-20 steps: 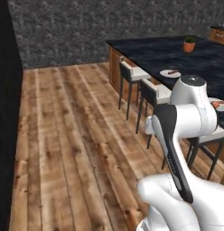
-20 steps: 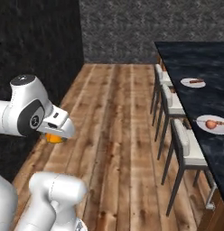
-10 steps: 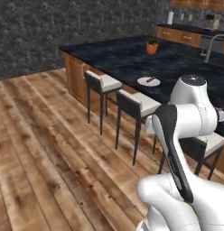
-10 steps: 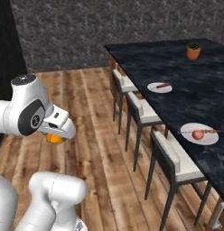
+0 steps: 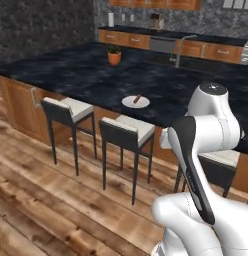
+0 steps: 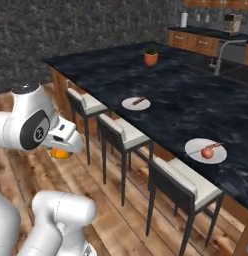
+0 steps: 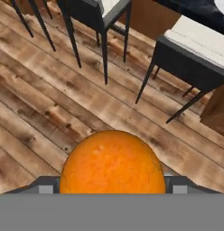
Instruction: Pick up the orange and peach from the fridge and place one fruit on each plate on the dining counter.
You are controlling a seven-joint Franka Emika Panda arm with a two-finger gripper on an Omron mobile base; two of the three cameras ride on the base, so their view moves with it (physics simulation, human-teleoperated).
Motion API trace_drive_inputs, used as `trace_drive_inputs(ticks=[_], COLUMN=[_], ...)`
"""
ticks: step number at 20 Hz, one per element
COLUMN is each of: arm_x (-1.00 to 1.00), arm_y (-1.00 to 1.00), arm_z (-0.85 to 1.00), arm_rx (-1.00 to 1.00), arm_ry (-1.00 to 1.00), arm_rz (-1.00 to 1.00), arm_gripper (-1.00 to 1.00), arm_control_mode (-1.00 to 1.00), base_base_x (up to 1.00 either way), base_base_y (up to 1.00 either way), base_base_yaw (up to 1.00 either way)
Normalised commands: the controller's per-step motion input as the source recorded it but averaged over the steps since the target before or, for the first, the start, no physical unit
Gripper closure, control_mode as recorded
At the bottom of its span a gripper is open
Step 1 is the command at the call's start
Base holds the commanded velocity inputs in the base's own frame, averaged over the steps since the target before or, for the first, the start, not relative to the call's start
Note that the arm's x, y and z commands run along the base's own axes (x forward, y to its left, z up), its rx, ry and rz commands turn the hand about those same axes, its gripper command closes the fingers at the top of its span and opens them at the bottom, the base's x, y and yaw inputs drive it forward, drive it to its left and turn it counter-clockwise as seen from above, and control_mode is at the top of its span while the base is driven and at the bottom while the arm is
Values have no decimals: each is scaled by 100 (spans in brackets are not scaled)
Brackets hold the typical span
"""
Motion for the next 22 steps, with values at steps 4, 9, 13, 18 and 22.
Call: trace_drive_inputs(ticks=[4, 9, 13, 18, 22], arm_x=[0, 0, 0, 0, 0], arm_y=[0, 0, 0, 0, 0], arm_z=[0, 0, 0, 0, 0], arm_rx=[0, 0, 0, 0, 0], arm_ry=[0, 0, 0, 0, 0], arm_rz=[0, 0, 0, 0, 0], arm_gripper=[100, 100, 100, 100, 100], arm_control_mode=[100, 100, 100, 100, 100], base_base_x=[42, 34, 37, 47, 56], base_base_y=[86, 100, 100, 93, 61], base_base_yaw=[-63, -50, -36, -34, -41])
